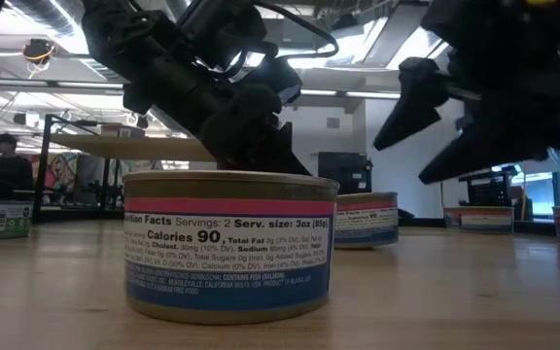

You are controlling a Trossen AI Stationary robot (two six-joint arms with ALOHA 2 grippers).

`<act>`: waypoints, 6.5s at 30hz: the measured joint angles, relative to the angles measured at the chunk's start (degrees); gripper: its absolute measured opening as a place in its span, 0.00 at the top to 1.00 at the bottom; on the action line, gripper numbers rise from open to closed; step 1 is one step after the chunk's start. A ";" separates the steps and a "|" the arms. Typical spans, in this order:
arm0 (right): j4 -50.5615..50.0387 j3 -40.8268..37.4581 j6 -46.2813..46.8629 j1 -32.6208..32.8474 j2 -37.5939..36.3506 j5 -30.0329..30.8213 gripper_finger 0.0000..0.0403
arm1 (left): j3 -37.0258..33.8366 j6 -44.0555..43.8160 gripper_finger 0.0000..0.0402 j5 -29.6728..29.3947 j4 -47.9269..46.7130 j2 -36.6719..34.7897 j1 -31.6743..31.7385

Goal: Stack canned seafood by type on shelf
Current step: Stack the blue tuna on top of the blue tuna can on the shelf

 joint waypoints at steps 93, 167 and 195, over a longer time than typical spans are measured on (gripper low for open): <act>5.36 17.31 -23.68 -14.05 3.80 8.57 0.51 | -15.23 -17.09 0.99 -20.28 -19.87 -29.17 -17.07; -19.33 12.25 -3.59 -21.11 -9.03 -8.38 0.07 | 8.61 29.96 0.53 -62.84 -44.19 -38.49 0.90; 10.28 -8.96 3.27 -21.18 -9.05 -8.59 0.07 | 27.74 -0.70 0.53 -48.17 -95.02 -29.86 40.71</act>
